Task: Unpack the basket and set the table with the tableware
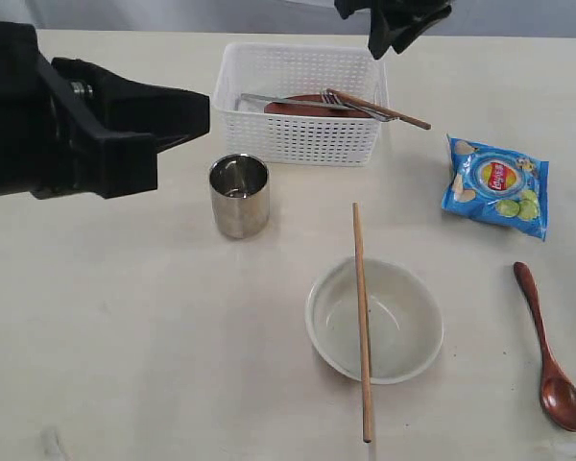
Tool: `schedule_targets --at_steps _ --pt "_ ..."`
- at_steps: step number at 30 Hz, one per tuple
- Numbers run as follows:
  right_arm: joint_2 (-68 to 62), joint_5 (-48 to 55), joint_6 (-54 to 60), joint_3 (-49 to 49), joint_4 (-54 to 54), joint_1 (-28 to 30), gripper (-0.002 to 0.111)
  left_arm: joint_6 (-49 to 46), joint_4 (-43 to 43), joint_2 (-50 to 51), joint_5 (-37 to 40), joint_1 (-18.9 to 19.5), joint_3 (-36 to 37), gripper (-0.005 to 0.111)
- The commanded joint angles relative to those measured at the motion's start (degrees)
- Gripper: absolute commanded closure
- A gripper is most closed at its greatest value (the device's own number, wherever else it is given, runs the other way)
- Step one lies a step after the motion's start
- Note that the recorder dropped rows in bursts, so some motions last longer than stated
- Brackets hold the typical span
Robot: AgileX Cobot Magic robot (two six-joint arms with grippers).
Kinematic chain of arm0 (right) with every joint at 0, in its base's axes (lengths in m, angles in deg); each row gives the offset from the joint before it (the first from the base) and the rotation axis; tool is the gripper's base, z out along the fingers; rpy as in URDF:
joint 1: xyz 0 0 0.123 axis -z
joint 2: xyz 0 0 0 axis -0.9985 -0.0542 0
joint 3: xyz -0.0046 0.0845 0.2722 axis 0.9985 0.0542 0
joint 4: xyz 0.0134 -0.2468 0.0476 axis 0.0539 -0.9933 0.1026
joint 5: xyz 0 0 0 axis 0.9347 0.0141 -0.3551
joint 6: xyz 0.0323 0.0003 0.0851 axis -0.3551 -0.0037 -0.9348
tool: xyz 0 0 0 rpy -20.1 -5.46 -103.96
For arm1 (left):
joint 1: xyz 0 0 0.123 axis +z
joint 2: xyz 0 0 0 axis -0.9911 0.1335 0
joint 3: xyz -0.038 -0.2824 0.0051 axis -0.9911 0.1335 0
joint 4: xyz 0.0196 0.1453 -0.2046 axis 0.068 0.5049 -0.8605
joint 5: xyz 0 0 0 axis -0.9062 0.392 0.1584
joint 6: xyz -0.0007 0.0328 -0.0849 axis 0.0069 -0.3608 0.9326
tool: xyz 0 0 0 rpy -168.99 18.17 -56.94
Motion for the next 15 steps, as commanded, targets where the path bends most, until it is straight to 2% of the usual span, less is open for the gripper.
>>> schedule_targets --at_steps 1,3,6,8,11,15 --pt "2.3 0.3 -1.0 2.5 -1.4 4.4 0.079 -0.2 0.3 -0.3 -0.6 0.1 0.3 0.107" --pt "4.6 0.3 -0.3 6.1 0.9 7.5 0.079 -0.2 0.3 -0.3 -0.8 0.1 0.3 0.107" --pt "8.2 0.3 6.2 12.5 12.2 12.7 0.079 -0.2 0.3 -0.3 -1.1 0.1 0.3 0.107" --pt "10.4 0.3 10.8 16.2 19.1 15.5 0.073 0.2 0.3 -0.3 -1.5 0.1 0.3 0.107" --pt "12.8 0.3 14.8 20.4 20.4 16.0 0.061 1.1 0.3 -0.3 -1.6 0.1 0.3 0.107" --pt "13.7 0.3 18.4 23.9 19.7 12.9 0.059 1.1 0.3 -0.3 -1.6 0.1 0.3 0.107"
